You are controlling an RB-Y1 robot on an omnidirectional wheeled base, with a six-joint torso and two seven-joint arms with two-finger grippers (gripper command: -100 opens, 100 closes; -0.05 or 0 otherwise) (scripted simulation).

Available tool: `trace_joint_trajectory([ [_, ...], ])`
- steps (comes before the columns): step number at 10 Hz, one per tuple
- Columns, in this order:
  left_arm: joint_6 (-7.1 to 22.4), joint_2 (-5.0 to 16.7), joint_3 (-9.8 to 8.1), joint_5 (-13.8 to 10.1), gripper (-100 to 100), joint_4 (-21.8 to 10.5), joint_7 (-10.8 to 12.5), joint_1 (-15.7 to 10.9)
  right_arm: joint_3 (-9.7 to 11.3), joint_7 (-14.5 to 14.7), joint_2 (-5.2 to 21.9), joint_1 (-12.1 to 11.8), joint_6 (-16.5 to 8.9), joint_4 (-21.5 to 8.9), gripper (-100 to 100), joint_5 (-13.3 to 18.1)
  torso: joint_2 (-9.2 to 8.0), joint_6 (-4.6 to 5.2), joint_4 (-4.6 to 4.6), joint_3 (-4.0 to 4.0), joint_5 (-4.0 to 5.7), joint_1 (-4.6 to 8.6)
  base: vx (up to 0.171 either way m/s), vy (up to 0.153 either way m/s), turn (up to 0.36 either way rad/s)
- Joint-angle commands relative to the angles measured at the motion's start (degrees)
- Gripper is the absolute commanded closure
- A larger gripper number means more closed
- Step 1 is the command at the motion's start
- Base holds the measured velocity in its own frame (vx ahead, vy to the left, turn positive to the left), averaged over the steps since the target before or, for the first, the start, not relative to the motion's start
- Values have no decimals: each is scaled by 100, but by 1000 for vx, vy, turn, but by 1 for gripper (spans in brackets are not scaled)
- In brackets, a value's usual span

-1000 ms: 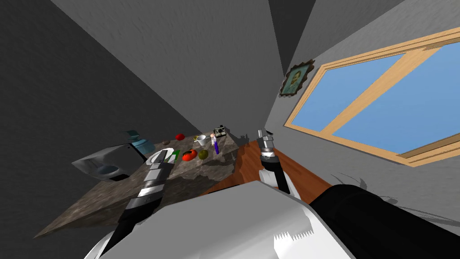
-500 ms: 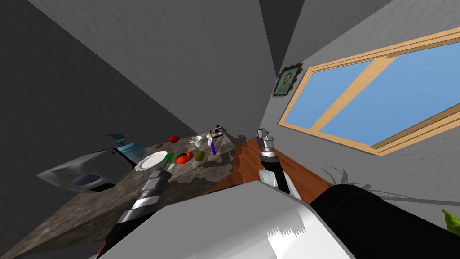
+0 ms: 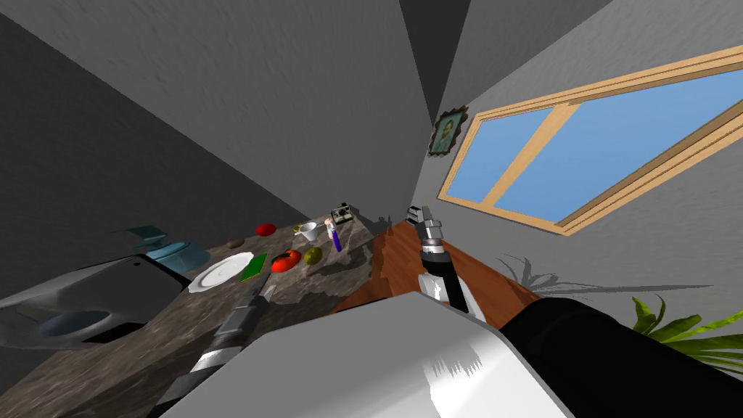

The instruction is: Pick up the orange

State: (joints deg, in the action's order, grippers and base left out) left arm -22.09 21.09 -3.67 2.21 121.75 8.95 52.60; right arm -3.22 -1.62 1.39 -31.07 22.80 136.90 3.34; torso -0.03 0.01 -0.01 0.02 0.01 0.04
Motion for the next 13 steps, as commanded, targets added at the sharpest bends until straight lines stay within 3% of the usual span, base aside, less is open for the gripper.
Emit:
trace_joint_trajectory([
  [1,-5,68,-2,-6,-100,-81,17,179,0,0,0,0,0,0,0,0,0,0,0,0,0,0,-1,-11,-80],
  [3,85,381,-39,-52,-100,-264,93,580,0,0,0,0,0,0,0,0,0,-1,0,0,0,1,1,-30,-217],
  [4,85,381,-39,-52,-100,-264,93,722,0,0,0,0,0,0,0,0,0,0,0,0,1,4,2,-22,-98],
  [5,123,539,-68,-80,-100,-359,126,937,-1,0,0,-1,0,0,0,0,1,-4,0,0,1,3,3,-27,-175],
  [6,123,539,-68,-80,-100,-359,126,991,0,0,0,0,0,0,0,0,1,-1,0,-1,1,3,3,-18,-96],
  [7,155,698,-104,-112,-100,-456,154,1256,-1,0,0,-1,0,0,0,0,1,-4,0,-1,0,2,4,-23,-192],
  [8,155,698,-104,-112,-100,-456,154,1256,0,0,0,0,0,0,0,0,2,-1,0,-1,0,1,5,-18,-88],
  [13,212,1339,-335,-288,-100,-882,209,2189,0,0,0,-1,0,0,0,0,8,-2,1,-5,1,5,19,-35,-205],
])
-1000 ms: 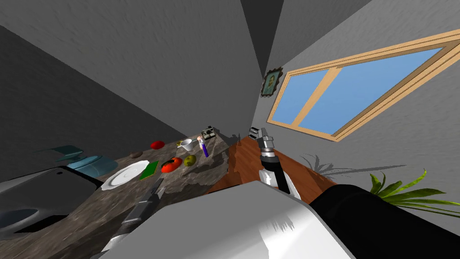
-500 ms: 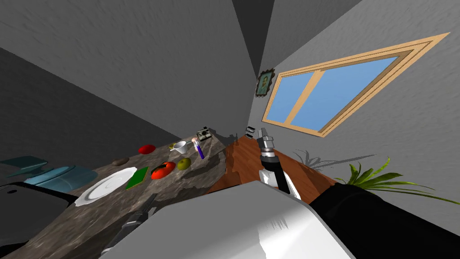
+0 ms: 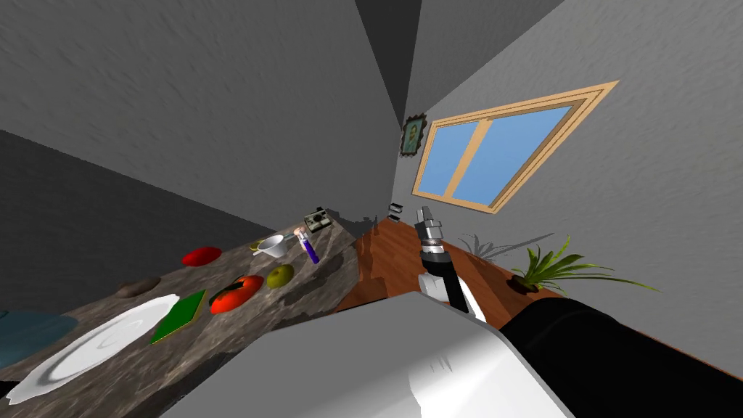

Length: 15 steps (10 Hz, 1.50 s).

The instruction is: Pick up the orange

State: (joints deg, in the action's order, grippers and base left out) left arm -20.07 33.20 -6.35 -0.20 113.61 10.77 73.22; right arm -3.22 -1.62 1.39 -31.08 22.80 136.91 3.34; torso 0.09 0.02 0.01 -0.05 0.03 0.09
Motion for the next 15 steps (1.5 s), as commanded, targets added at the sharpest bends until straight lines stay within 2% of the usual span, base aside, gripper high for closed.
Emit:
trace_joint_trajectory([
  [1,9,128,-67,-47,-100,-68,27,187,0,0,0,0,0,0,0,0,0,0,0,0,0,0,27,-26,-92],
  [2,5,290,-148,-102,-100,-184,25,359,-1,0,0,-1,0,0,0,0,-1,-6,0,0,-1,-2,25,-35,-166],
  [3,5,290,-148,-102,-100,-184,25,416,0,0,0,0,0,0,0,0,-1,-2,0,1,0,-1,21,-22,-85],
  [4,-7,455,-237,-162,-100,-304,17,636,-1,0,0,-1,0,0,0,0,-3,-6,-1,2,-1,-2,30,-28,-200],
  [11,-230,1564,-1009,-649,-100,-1165,-156,1973,-1,0,0,-1,0,0,0,0,20,-4,5,-12,1,2,68,-45,-247],
  [15,-380,2136,-1421,-903,-100,-1576,-274,2572,-1,0,0,-2,0,0,0,0,18,-4,3,-11,-2,-2,73,-18,-219],
])
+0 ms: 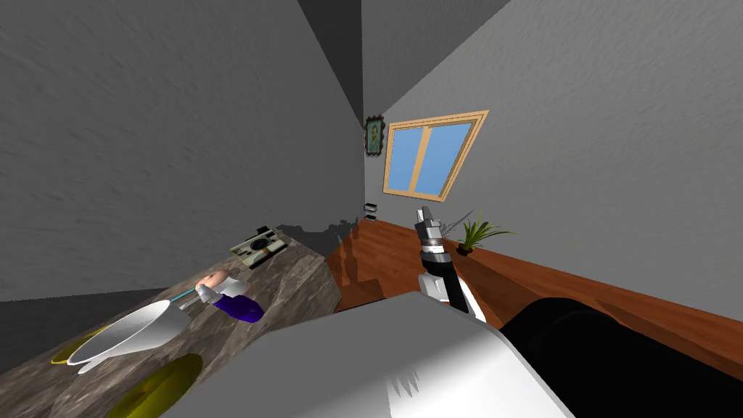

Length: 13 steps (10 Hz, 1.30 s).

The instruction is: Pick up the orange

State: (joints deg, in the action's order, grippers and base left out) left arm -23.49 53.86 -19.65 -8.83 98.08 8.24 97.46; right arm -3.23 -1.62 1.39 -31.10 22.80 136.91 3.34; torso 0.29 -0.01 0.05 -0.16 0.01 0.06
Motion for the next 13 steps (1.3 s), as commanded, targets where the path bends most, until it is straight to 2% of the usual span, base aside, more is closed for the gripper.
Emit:
trace_joint_trajectory([
  [1,-67,196,-175,-93,-100,-106,-45,273,0,0,0,0,0,0,0,0,0,0,0,0,0,0,82,-8,-178],
  [5,-150,640,-432,-259,-100,-372,-119,688,0,0,0,0,0,0,0,0,-7,-3,-2,4,-2,-7,65,15,-151],
  [6,-149,707,-452,-275,-100,-402,-127,728,0,0,0,0,0,0,0,0,-4,-1,-1,3,-3,-12,64,52,-128],
  [7,-136,651,-430,-259,-100,-370,-123,689,-1,0,1,0,0,0,0,0,-5,-4,-2,3,-5,-20,26,29,-23],
  [8,-147,663,-433,-262,0,-384,-123,691,-1,0,0,0,0,0,0,0,-17,-7,-5,10,-5,-12,6,5,2],
  [9,-101,622,-295,-208,-100,-470,-144,498,-1,0,0,0,0,0,0,0,-27,-8,-7,16,-2,-3,18,18,-32],
  [11,-56,582,-157,-155,-100,-559,-164,306,-1,0,0,0,0,0,0,0,-25,-7,-8,15,-4,-9,26,28,-34],
  [12,-97,601,-193,-172,-100,-563,-153,358,-1,0,0,0,0,0,0,0,-26,-7,-8,16,-4,-10,8,13,-7],
  [13,-94,600,-183,-168,100,-571,-155,345,-1,0,0,0,0,0,0,0,-30,-8,-8,18,-2,-5,-1,6,19],
])
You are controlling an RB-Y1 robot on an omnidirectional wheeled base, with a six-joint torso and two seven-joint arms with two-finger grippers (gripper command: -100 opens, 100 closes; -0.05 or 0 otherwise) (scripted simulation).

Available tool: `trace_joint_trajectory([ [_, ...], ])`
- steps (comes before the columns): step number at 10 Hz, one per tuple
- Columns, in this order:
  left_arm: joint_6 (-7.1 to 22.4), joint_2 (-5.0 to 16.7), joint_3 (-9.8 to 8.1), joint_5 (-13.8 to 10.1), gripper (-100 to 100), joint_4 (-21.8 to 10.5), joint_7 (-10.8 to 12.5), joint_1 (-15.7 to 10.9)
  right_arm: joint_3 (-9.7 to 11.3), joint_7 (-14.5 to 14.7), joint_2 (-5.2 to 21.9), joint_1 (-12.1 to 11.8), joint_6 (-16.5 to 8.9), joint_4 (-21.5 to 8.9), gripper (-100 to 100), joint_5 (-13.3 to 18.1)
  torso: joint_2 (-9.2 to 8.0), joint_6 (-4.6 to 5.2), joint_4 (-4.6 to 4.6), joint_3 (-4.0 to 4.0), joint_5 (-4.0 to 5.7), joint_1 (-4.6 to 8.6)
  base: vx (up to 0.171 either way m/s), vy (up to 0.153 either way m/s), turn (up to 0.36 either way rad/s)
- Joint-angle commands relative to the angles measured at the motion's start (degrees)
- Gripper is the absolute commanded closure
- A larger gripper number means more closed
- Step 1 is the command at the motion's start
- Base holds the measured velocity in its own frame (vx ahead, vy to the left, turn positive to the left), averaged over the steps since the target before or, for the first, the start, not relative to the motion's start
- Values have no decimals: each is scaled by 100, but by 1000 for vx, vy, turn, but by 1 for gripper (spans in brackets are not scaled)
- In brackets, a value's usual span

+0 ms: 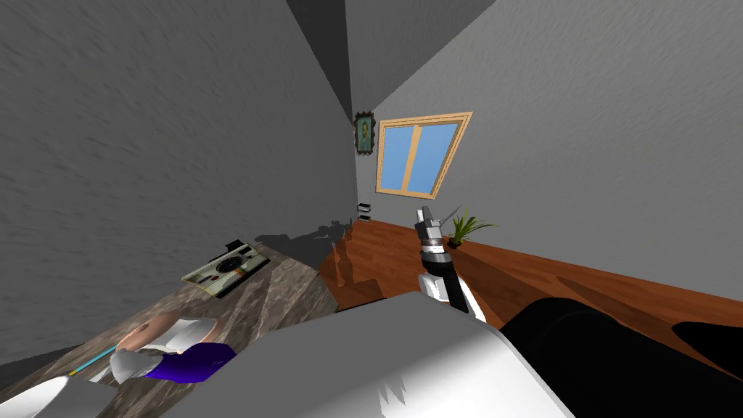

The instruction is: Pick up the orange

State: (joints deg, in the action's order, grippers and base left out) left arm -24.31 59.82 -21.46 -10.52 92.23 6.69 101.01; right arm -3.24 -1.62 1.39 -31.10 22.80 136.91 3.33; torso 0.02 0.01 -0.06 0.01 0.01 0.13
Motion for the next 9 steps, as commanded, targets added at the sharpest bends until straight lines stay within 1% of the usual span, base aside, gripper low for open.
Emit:
trace_joint_trajectory([
  [1,0,0,0,0,100,0,0,0,0,0,0,0,0,0,0,0,0,0,0,0,0,0,0,0,0],
  [4,-4,1,1,-2,100,11,4,-7,0,0,0,0,0,0,0,0,-3,-6,2,1,4,1,1,-1,-6],
  [5,-1,0,2,-2,0,10,5,-6,0,0,0,0,0,0,0,0,-5,-5,1,2,4,0,0,0,0],
  [6,-30,36,-148,-53,100,136,16,191,0,0,0,0,0,0,0,0,-7,-3,0,4,4,0,-17,-21,37],
  [7,-53,57,-217,-79,100,180,26,287,0,0,0,0,0,0,0,0,-14,-4,-2,7,9,10,-32,-28,43],
  [8,-18,37,-152,-57,100,136,14,202,1,0,-1,0,0,0,0,0,-22,-4,-4,13,12,19,-14,-11,11],
  [9,-22,37,-161,-60,0,144,15,215,1,0,0,0,0,0,0,0,-20,-2,-5,13,9,13,0,0,0],
])
